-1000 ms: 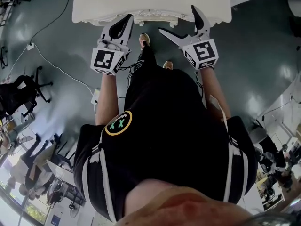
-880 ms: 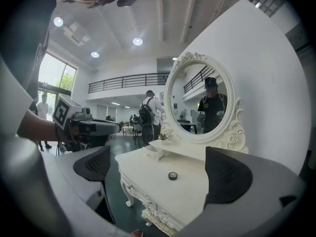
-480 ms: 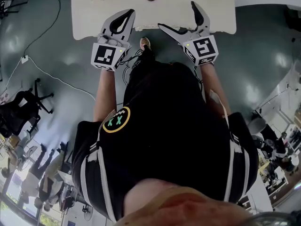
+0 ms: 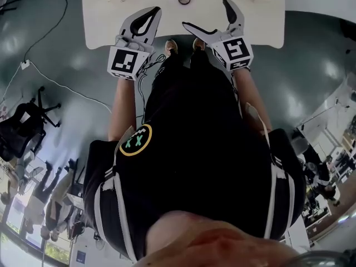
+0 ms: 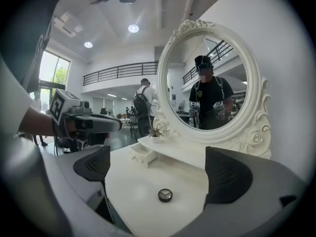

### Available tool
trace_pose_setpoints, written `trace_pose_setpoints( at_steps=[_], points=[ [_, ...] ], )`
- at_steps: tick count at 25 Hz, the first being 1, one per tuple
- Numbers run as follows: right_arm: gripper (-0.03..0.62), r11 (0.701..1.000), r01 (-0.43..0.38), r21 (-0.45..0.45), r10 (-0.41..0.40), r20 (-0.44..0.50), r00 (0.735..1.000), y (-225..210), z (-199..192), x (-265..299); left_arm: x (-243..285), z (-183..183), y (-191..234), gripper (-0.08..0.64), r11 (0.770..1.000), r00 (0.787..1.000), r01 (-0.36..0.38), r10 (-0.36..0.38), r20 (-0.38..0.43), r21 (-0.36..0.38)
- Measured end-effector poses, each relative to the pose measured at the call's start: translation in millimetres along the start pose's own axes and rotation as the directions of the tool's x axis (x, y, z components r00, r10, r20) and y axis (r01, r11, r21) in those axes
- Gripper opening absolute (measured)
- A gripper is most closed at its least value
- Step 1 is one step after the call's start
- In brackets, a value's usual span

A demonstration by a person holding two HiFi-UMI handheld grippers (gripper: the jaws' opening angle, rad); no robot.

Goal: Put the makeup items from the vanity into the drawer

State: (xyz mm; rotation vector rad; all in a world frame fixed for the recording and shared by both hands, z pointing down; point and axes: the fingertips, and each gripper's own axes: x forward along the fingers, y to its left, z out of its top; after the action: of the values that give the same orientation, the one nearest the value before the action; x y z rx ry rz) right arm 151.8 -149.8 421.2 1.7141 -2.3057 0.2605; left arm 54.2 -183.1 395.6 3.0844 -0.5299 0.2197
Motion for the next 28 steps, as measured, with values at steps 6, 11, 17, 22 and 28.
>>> trace_pose_setpoints(
  at_steps=[6, 11, 17, 22, 28],
  points=[
    [0.598, 0.999, -0.040, -0.014, 0.039, -0.026, 0.999, -15, -23, 27, 12, 1, 5, 0.018, 0.998, 0.998, -0.057, 0.057, -0.018, -0.022],
    [0.598, 0.999, -0.052, -0.014, 0.051, -0.066, 0.997, -27, -58, 56, 20, 0, 3, 0.018, 0.997, 0.997, -0.075, 0.074, -0.036, -0.019],
    [0.598, 0.997, -0.072, 0.002, 0.071, -0.160, 0.984, -32, -118, 95, 23, -5, 3, 0.018, 0.996, 0.995, -0.086, 0.085, -0.046, -0.016],
    [0.598, 0.997, -0.074, 0.015, 0.075, -0.232, 0.970, -33, -151, 122, 20, -8, 11, 0.018, 0.995, 0.993, -0.101, 0.100, -0.056, -0.015],
    [0.598, 0.997, -0.057, 0.043, 0.067, -0.299, 0.952, -35, -180, 139, 13, -8, 10, 0.018, 0.994, 0.993, -0.106, 0.105, -0.058, -0.010]
  ],
)
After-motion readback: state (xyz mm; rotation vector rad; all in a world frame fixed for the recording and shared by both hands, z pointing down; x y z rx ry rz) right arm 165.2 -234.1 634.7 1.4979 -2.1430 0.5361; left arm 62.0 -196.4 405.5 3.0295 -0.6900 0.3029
